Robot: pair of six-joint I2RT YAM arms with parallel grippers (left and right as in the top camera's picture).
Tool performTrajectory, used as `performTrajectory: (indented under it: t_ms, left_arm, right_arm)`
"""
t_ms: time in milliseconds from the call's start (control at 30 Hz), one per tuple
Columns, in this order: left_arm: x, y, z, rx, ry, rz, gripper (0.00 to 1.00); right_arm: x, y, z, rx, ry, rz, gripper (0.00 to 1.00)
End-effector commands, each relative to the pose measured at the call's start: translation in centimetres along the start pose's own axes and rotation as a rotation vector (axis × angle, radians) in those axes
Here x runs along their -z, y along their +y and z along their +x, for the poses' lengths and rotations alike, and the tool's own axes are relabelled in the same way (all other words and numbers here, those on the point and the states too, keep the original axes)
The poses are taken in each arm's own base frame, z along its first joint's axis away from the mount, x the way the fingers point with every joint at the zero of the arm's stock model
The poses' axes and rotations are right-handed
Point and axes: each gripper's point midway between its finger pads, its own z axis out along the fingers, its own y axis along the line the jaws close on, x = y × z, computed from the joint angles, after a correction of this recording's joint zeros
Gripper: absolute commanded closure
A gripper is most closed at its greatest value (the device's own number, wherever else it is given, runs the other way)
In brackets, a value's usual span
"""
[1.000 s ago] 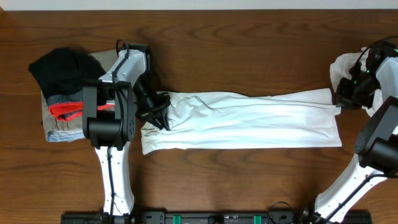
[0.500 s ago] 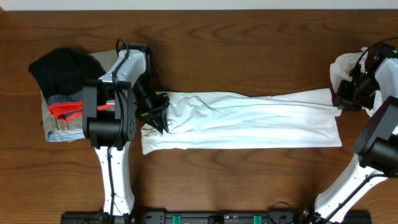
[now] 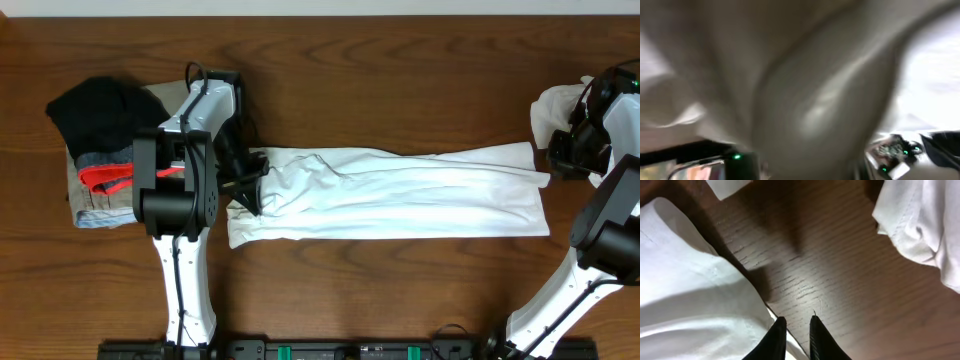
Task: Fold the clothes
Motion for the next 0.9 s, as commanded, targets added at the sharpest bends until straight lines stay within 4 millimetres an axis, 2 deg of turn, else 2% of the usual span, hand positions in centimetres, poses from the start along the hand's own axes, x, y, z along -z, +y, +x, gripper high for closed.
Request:
performTrajectory:
  t_ms: [0,100,200,300,400,533,600,700,867]
  left_arm:
    - [0.1,2.0,0.3,0.096,0.005,-0.114,0.94]
    - [0.4,1.9,-0.4,0.09,-0.035,-0.113,0.94]
    - [1.8,1.4,-1.4,0.062,-0.133,-0.104,0.94]
    - [4.7,0.4,-2.4,0.013,-0.303,-0.089,0.94]
    - [8.0,-0.8,-3.2,-0.041,-0.498,-0.07,0.94]
    - [12.4,-2.4,-4.1,-0.087,-0.726,-0.039,0.91]
    - [13.4,-2.8,-4.6,-0.098,-0.78,-0.03,0.89]
    - [13.3,-3.5,-5.0,-0.082,-0.78,0.021,0.9]
    - [10.6,-5.0,-4.6,-0.118,-0.7,0.065,0.93]
  right_arm:
    - [-0.5,-0.3,0.0,-0.013,0.007,0.011,0.84]
    - [-0.5,0.6,-0.4,0.006,-0.012,-0.042,0.85]
    - [-0.2,3.2,-0.8,0.104,-0.037,-0.19,0.85]
    - [0.8,6.4,-0.9,0.212,-0.071,-0.382,0.86]
    - [1.6,8.3,-0.8,0.275,-0.097,-0.499,0.86]
    - [1.9,8.8,-0.7,0.28,-0.1,-0.535,0.86]
    - [1.9,8.8,-0.5,0.271,-0.089,-0.536,0.85]
    - [1.8,8.8,-0.3,0.267,-0.079,-0.537,0.85]
    - [1.2,8.9,0.5,0.264,-0.053,-0.54,0.85]
